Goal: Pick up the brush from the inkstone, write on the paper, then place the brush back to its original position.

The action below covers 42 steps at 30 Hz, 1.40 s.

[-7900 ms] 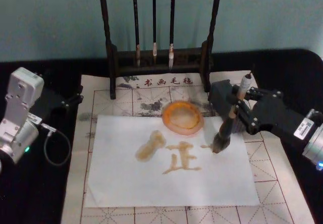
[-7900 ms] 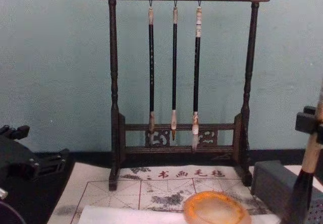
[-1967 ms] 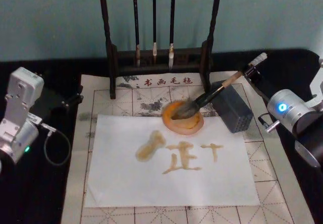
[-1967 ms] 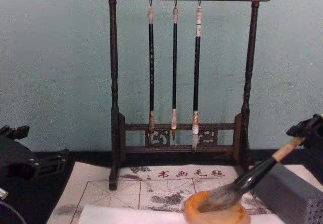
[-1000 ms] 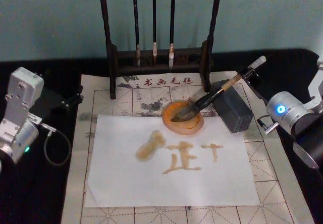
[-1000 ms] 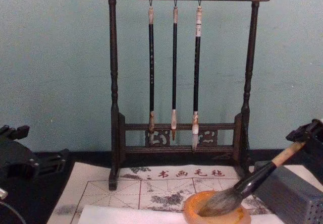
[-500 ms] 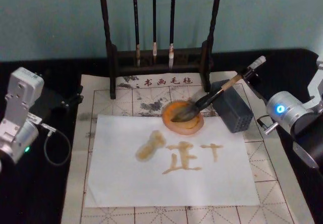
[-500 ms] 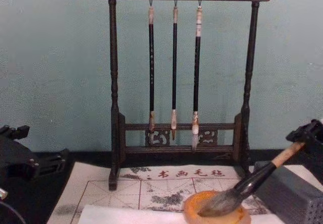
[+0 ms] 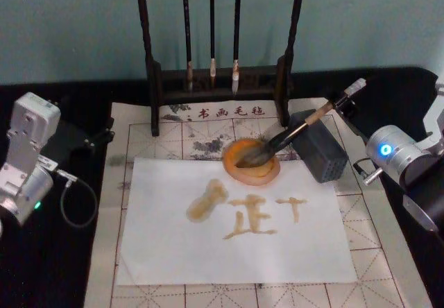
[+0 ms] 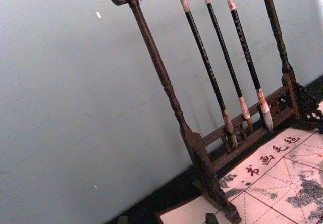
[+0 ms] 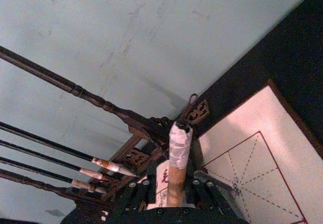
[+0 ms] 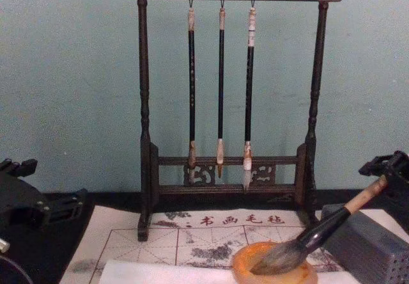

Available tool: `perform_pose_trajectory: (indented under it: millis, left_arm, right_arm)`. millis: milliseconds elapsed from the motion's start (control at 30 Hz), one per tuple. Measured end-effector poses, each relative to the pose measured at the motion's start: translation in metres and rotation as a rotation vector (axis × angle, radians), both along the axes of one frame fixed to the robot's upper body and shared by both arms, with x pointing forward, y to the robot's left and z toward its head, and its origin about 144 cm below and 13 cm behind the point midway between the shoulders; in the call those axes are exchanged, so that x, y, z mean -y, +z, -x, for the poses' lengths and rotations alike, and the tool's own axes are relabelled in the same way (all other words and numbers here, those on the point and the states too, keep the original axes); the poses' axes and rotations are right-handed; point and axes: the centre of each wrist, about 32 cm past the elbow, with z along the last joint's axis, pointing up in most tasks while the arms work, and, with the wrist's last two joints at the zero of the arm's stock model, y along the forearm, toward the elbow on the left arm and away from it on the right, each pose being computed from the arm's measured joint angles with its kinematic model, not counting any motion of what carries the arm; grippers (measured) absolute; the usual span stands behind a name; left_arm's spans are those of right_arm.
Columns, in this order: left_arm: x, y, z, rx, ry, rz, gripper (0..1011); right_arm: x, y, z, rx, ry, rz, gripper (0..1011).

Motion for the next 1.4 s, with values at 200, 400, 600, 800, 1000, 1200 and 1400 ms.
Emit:
perform_pose_trajectory:
  millis: [200, 400, 600, 800, 1000, 1200, 1400]
  left_arm:
    - [0.0, 0.0, 0.0, 0.0, 0.0, 0.0, 1001]
    - [0.0, 0.0, 0.0, 0.0, 0.0, 0.0, 1001]
    - [0.0, 0.0, 0.0, 0.0, 0.0, 0.0, 1001]
    - [0.0, 0.0, 0.0, 0.0, 0.0, 0.0, 1001]
    - [0.0, 0.0, 0.0, 0.0, 0.0, 0.0, 1001]
    - [0.0, 0.0, 0.0, 0.0, 0.0, 0.0, 1001]
    - [0.0, 0.0, 0.0, 0.0, 0.0, 0.0, 1001]
  right_arm:
    - [0.0, 0.0, 0.0, 0.0, 0.0, 0.0, 476]
    - [0.0, 0.0, 0.0, 0.001, 0.001, 0.0, 713]
    - [0.0, 0.0, 0.0, 0.0, 0.001, 0.0, 862]
    - [0.0, 0.0, 0.0, 0.0, 0.001, 0.0, 1002]
    - [0.0, 0.0, 0.0, 0.0, 0.001, 0.0, 1000]
    - [0.001, -0.001, 0.002, -0.001, 0.004, -0.002, 1000]
    - [0.005, -0.001, 0.013, -0.005, 0.018, -0.017, 1000]
